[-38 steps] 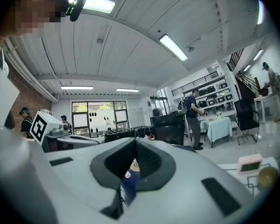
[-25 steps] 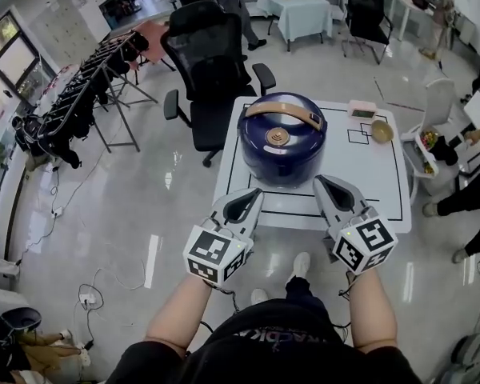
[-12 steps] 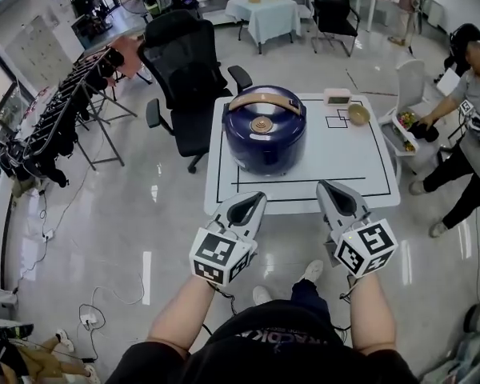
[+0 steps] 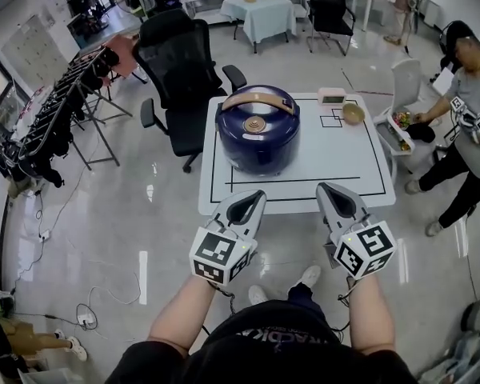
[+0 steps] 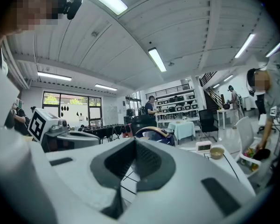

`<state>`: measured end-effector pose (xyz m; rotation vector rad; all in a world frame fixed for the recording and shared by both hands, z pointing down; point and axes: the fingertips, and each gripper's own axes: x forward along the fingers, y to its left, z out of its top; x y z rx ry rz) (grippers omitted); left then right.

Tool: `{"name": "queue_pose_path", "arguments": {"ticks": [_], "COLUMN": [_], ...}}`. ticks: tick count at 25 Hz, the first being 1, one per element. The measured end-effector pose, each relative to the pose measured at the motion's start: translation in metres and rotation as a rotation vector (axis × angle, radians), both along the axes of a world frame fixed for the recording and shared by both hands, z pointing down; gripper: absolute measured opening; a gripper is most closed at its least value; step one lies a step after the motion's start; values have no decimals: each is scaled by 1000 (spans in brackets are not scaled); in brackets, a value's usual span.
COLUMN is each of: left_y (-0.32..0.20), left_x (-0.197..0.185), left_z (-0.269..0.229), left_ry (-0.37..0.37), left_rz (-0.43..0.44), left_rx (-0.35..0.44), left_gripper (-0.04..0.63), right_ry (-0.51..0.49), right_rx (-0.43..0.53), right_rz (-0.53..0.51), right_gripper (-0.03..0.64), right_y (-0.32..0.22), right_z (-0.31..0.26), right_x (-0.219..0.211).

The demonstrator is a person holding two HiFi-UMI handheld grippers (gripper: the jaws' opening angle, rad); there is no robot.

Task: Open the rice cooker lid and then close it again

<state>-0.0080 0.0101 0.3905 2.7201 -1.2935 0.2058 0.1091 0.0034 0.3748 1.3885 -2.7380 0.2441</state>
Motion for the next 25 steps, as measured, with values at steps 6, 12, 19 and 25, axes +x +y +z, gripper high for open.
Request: {"name": "queue_pose_path", "arguments": {"ticks": [6, 12, 19, 25], "left_y": [2, 2, 4, 9], "left_x": [3, 2, 1, -1], "left_z": [-1, -1, -5, -5], "left_ry": [-8, -5, -2, -1], "left_rz": [2, 5, 8, 6], "left_rx": [1, -1, 4, 6], "left_gripper": [3, 3, 3, 3], "right_ry": [-9, -1, 5, 11], "right_rx": [-1, 1, 4, 2], "right_rz": [-5, -5, -2, -9], "right_gripper": [2, 2, 2, 2], "right_y": [1, 2, 4, 10], "right_z": [2, 1, -2, -1], "right_x": [0, 0, 0, -4]}}
